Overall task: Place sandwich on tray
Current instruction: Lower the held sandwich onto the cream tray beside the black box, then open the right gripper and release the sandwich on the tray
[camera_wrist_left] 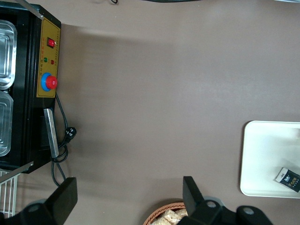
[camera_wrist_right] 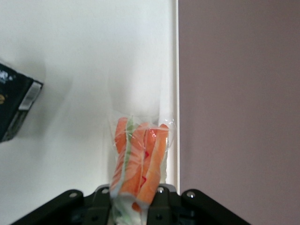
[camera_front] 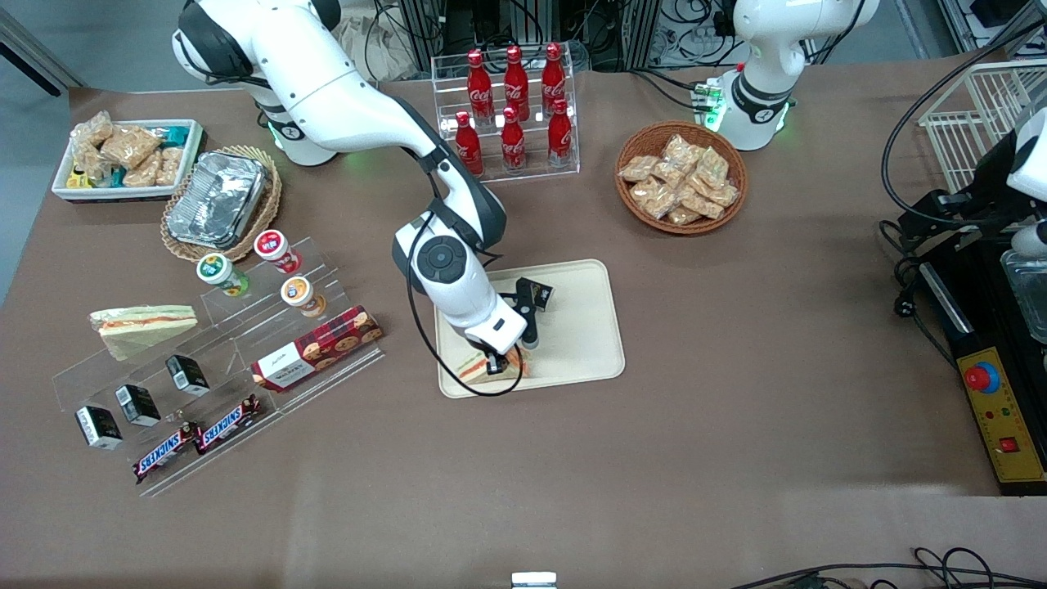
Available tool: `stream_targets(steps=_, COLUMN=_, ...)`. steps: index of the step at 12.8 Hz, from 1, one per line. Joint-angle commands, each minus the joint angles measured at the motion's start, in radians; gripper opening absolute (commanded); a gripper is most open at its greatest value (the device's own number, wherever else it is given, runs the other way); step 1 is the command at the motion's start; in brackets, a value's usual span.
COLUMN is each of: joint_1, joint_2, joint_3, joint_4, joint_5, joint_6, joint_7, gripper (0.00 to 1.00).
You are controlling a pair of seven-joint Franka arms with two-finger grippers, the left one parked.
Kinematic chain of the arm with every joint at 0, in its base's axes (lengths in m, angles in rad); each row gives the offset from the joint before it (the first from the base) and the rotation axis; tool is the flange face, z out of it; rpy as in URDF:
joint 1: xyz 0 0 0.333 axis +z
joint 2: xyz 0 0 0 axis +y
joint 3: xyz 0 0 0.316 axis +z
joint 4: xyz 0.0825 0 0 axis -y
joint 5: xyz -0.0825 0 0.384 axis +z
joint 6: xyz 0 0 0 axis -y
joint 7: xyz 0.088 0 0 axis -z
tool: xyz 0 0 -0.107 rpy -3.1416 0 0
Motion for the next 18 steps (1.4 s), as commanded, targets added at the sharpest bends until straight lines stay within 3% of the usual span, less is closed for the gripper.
stream_targets(steps=1, joint_1=0.036, joint_2=0.017, joint_3=-0.009, joint_4=0.018, joint_5=0.016, joint_6=0.022, joint_7=-0.003, gripper=0.03)
stream_targets(steps=7, joint_1=0.081, joint_2=0.068, joint_3=-0.014, joint_4=0.078, joint_5=0.013, joint_6=0.026, joint_7=0.045, gripper=0.04)
stream_targets(steps=8, joint_1=0.079, joint_2=0.068, joint_3=-0.014, joint_4=0.079, joint_5=0.013, joint_6=0.026, joint_7=0.048, gripper=0.12)
stream_targets(steps=11, joint_1=0.074, joint_2=0.074, joint_3=-0.016, joint_4=0.088, joint_5=0.014, joint_6=0.026, joint_7=0.049, gripper=0.14)
stream_targets(steps=12, joint_1=0.076, joint_2=0.074, joint_3=-0.016, joint_4=0.088, joint_5=0.014, joint_6=0.026, joint_7=0.048, gripper=0.39)
stream_targets(steps=13, joint_1=0.076, joint_2=0.073, joint_3=-0.014, joint_4=0.088, joint_5=0.019, joint_6=0.026, joint_7=0.06, gripper=0.97)
stream_targets(steps=18, joint_1=0.076, joint_2=0.065, joint_3=-0.014, joint_4=0.087, joint_5=0.034, joint_6=0.025, joint_7=0.164, gripper=0.99)
